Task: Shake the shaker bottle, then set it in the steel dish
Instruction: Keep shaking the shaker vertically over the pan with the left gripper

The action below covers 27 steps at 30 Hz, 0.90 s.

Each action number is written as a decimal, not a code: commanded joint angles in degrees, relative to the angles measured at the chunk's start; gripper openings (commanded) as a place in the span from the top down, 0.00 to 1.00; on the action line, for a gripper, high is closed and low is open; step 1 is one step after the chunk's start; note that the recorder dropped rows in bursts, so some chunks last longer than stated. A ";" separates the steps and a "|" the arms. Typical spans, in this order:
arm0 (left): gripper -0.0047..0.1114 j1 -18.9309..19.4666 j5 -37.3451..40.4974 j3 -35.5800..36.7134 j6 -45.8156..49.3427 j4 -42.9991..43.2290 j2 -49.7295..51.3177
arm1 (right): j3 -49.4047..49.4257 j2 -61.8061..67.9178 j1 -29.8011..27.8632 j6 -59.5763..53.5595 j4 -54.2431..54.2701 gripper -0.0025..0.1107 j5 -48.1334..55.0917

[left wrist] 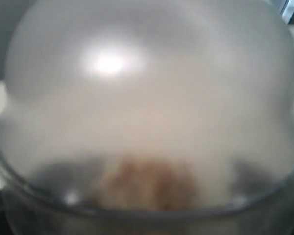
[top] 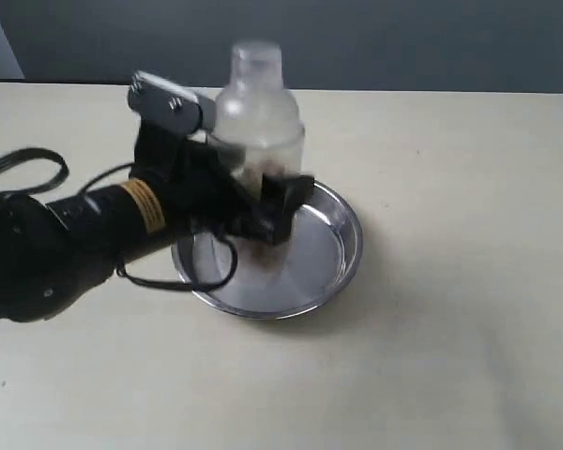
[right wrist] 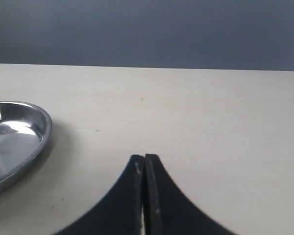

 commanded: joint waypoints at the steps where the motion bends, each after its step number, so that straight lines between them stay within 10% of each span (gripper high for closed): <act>1: 0.96 -0.12 -15.18 -3.31 0.06 5.42 -8.82 | 0.07 -0.22 0.20 0.00 -0.07 0.98 -0.70; 6: 0.96 -0.12 2.40 -0.52 8.95 -6.68 -5.87 | 0.07 -0.22 0.20 0.00 -0.07 0.98 -0.70; 13: 0.96 -0.21 -23.17 -0.08 2.45 2.79 -11.38 | 0.07 -0.22 0.20 0.00 -0.07 0.98 -0.70; 19: 0.96 -0.10 2.63 1.71 10.03 -8.91 -6.27 | 0.07 -0.22 0.20 0.00 -0.07 0.98 -0.70; 25: 0.96 -0.36 -22.99 1.05 1.38 3.16 -11.63 | 0.07 -0.22 0.20 0.00 -0.07 0.98 -0.70; 27: 0.96 -0.36 -16.20 -1.91 4.66 2.25 -16.06 | 0.07 -0.22 0.20 0.00 -0.07 0.98 -0.70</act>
